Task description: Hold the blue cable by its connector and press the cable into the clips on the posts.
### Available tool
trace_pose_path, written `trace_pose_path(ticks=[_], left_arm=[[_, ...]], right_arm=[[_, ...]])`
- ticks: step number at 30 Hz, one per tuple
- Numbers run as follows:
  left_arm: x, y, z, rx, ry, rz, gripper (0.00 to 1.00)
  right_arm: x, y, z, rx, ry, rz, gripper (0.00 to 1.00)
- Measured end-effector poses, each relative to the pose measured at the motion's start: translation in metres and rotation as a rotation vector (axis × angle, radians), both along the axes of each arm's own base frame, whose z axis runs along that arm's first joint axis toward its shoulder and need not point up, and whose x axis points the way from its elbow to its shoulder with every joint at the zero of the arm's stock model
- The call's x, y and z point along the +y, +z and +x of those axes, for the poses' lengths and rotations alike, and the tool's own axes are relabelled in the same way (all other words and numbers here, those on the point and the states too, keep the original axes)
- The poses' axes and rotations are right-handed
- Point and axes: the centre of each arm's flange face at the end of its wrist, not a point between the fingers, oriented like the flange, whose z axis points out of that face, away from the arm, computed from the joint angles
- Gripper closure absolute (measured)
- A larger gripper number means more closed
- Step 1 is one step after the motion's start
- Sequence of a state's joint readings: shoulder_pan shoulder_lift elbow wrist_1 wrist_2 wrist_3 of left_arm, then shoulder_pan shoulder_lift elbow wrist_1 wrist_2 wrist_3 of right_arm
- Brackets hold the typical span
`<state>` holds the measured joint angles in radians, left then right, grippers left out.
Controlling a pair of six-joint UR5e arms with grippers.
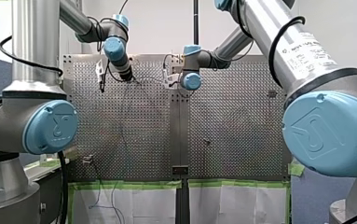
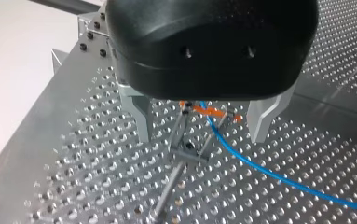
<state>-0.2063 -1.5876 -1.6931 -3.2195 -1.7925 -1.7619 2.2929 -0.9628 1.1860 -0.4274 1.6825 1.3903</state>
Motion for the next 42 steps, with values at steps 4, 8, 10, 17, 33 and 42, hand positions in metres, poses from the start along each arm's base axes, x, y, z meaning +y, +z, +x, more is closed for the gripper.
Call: trace_pose_path(ticks=[4,8,10,17,33,42], left_arm=[[-0.003,0.008,-0.006,-0.017,-0.008,-0.006,0.0],[-0.006,0.013,-0.011,-0.027,-0.015,-0.01,0.0],[-0.008,0.014,-0.012,-0.028,-0.02,-0.012,0.0],[-0.011,0.013,-0.015,-0.028,-0.017,-0.013,0.0],[-0.017,0.014,-0.017,-0.036,-0.024,-0.02,0.0],[-0.023,0.014,-0.019,-0.043,-0.04,-0.028,0.0]], right_arm=[[0.0,0.001,0.0,-0.001,0.0,-0.001,1.0],[0.0,0.001,0.0,-0.001,0.0,-0.002,1.0],[0.0,0.001,0.0,-0.001,0.0,-0.002,1.0],[0.0,0.001,0.0,-0.001,0.0,-0.002,1.0],[0.0,0.0,0.0,0.0,0.003,-0.002,1.0],[0.0,0.0,0.0,0.001,0.003,0.0,1.0]])
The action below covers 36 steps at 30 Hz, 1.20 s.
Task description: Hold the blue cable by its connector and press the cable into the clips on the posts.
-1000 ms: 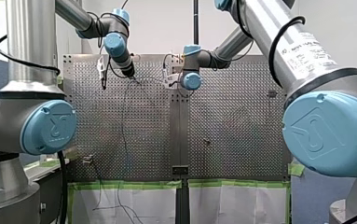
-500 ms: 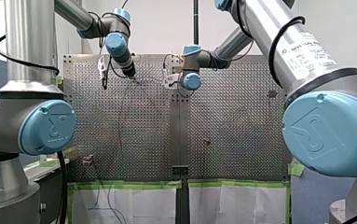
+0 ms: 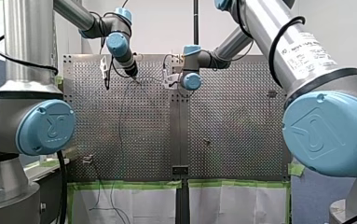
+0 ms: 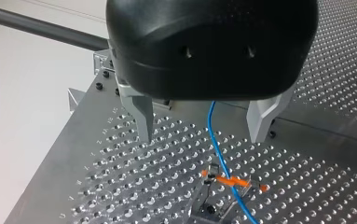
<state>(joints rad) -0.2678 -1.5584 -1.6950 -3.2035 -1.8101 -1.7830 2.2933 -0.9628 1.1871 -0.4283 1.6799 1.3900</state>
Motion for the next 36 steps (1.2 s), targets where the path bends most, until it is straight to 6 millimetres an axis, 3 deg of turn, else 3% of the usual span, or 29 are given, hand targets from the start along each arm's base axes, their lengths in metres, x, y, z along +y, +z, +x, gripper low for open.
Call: trace_pose_path(ticks=[17,26,36], left_arm=[[-0.013,0.004,0.004,-0.062,-0.092,0.08,0.0],[-0.011,-0.019,0.015,-0.001,-0.067,0.112,0.0],[-0.016,-0.02,0.021,-0.028,-0.101,0.1,0.0]], right_arm=[[-0.002,-0.001,-0.002,0.0,-0.004,0.003,1.0],[-0.004,-0.001,-0.005,0.0,-0.01,0.004,1.0],[-0.006,-0.001,-0.006,-0.002,-0.013,0.005,1.0]])
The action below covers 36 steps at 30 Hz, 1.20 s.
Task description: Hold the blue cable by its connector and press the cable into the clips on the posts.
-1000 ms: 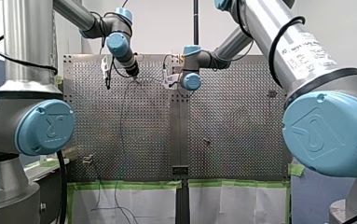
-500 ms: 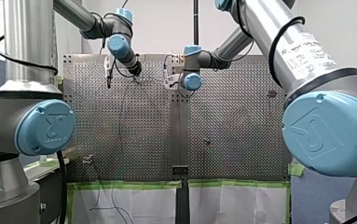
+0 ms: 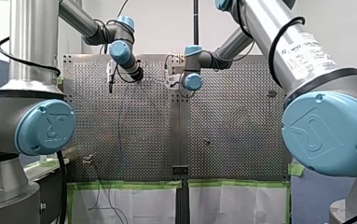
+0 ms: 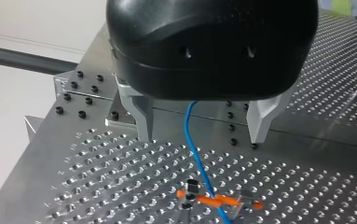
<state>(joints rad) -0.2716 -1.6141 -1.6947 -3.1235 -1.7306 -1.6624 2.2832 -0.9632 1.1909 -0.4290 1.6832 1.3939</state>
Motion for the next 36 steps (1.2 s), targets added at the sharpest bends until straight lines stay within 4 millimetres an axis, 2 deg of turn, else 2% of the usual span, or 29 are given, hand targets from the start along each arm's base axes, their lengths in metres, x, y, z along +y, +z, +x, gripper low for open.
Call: trace_pose_path(ticks=[6,17,36], left_arm=[[-0.001,0.0,0.002,-0.01,0.001,-0.015,0.0],[-0.006,-0.019,0.004,0.044,0.025,-0.009,0.0],[-0.016,-0.016,0.019,0.006,0.029,-0.046,0.0]], right_arm=[[0.0,0.0,0.0,-0.001,0.001,0.0,1.0],[0.0,0.0,0.0,-0.002,0.003,0.0,1.0],[0.001,-0.001,0.0,0.0,0.004,0.001,1.0]])
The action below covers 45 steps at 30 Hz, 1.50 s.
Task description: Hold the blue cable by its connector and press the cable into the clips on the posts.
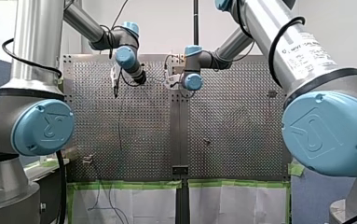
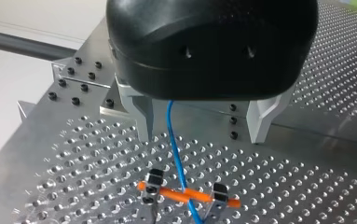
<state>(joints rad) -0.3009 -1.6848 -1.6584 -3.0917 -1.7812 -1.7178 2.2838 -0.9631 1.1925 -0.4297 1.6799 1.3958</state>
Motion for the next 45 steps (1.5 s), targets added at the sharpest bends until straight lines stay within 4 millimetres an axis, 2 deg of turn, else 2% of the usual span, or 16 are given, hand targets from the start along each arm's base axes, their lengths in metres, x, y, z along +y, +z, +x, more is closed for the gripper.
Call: trace_pose_path(ticks=[8,15,22,37,38,39,41,42,43,44,45], left_arm=[[-0.013,0.009,0.019,-0.03,0.019,-0.031,0.0],[-0.018,0.026,0.031,-0.067,0.028,-0.064,0.0],[-0.022,0.024,0.049,-0.061,0.038,-0.06,0.0],[-0.015,0.026,0.057,-0.086,0.081,0.01,0.0],[-0.015,0.026,0.057,-0.088,0.084,0.013,0.06],[-0.015,0.026,0.057,-0.091,0.086,0.015,0.06],[-0.015,0.027,0.058,-0.095,0.089,0.017,0.23],[-0.015,0.027,0.058,-0.097,0.09,0.017,0.23],[-0.015,0.027,0.058,-0.099,0.09,0.017,0.41],[-0.015,0.027,0.058,-0.1,0.09,0.017,0.49],[-0.015,0.027,0.058,-0.101,0.09,0.017,0.49]], right_arm=[[-0.001,0.001,0.0,-0.003,-0.002,-0.002,1.0],[-0.002,0.002,-0.001,-0.005,-0.006,-0.004,1.0],[-0.004,0.001,-0.002,-0.004,-0.009,-0.003,1.0],[-0.005,0.0,-0.004,-0.003,-0.012,-0.001,1.0],[-0.005,0.0,-0.004,-0.002,-0.012,-0.001,1.0],[-0.005,-0.001,-0.004,-0.002,-0.012,-0.001,1.0],[-0.005,0.0,-0.004,-0.003,-0.012,-0.001,1.0],[-0.005,0.0,-0.004,-0.003,-0.012,-0.001,1.0],[-0.005,0.0,-0.004,-0.003,-0.012,-0.002,1.0],[-0.006,0.0,-0.004,-0.003,-0.011,-0.002,1.0],[-0.006,0.0,-0.004,-0.003,-0.011,-0.002,1.0]])
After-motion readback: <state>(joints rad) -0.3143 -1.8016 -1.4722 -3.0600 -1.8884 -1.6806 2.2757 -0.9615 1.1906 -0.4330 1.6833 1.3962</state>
